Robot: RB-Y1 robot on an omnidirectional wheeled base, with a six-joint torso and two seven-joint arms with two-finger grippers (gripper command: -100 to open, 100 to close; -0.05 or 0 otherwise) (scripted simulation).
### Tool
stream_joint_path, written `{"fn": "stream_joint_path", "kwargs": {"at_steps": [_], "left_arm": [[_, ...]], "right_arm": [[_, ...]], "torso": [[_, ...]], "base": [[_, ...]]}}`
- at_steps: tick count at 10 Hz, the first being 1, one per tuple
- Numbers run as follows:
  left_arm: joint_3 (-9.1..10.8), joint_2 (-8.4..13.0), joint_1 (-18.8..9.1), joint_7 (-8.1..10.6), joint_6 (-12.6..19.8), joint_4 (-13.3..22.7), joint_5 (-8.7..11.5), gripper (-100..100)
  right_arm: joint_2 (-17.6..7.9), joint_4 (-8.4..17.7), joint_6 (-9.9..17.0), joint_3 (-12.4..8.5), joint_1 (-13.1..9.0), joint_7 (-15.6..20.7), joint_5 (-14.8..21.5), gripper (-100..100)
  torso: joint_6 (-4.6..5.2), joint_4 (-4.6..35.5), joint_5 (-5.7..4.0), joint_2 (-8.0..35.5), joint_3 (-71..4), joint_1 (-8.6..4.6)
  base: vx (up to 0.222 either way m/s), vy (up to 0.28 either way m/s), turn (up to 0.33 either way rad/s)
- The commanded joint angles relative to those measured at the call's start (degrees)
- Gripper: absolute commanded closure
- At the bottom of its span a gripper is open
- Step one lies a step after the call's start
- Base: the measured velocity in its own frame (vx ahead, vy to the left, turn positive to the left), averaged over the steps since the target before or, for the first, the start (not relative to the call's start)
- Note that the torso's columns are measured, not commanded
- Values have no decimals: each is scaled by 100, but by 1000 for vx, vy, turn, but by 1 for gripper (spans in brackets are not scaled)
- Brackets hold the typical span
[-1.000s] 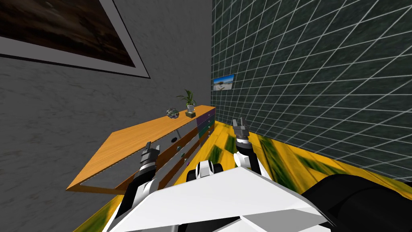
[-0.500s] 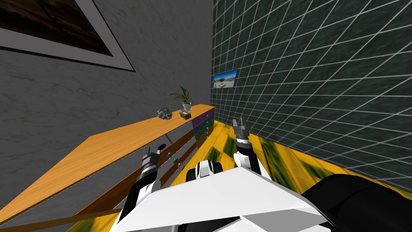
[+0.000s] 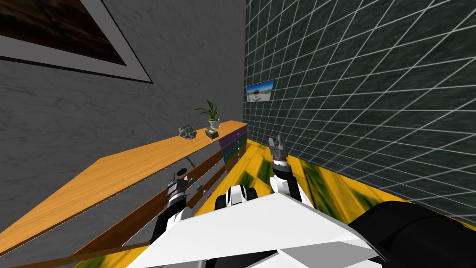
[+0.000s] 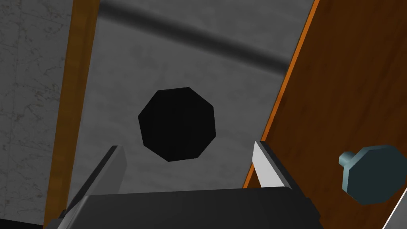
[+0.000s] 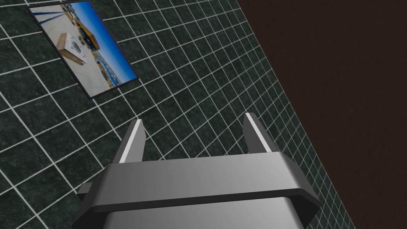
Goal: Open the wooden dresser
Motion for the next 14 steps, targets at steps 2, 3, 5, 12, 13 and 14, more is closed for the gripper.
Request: {"fn": "stream_joint_path", "kwargs": {"at_steps": [2,3,5,12,13,14], "left_arm": [[28,11,35,-11,78,-109,23,100],[13,4,82,-17,85,-192,29,100],[-7,-6,136,-24,105,-262,36,100],[-103,-63,316,-62,122,-427,31,100],[-85,-54,289,-52,106,-417,35,100],[-122,-75,345,-61,110,-431,31,100]], "right_arm": [[-1,0,0,-1,1,0,0,0],[0,0,0,0,0,0,0,0],[1,0,0,1,-2,0,0,0],[2,0,0,2,-2,0,0,0],[2,0,0,2,-3,0,0,0],[1,0,0,1,-1,0,0,0]], "torso": [[0,-4,-1,-10,-8,-10],[6,-6,3,2,5,-20],[11,-7,5,11,11,-43],[4,-5,0,10,10,-36],[6,-4,-2,4,6,-30],[2,1,-10,-26,-16,1]], "base": [[33,13,3],[-54,-55,20],[-134,-125,4],[-135,-120,4],[-87,-83,4],[-90,-81,3]]}}
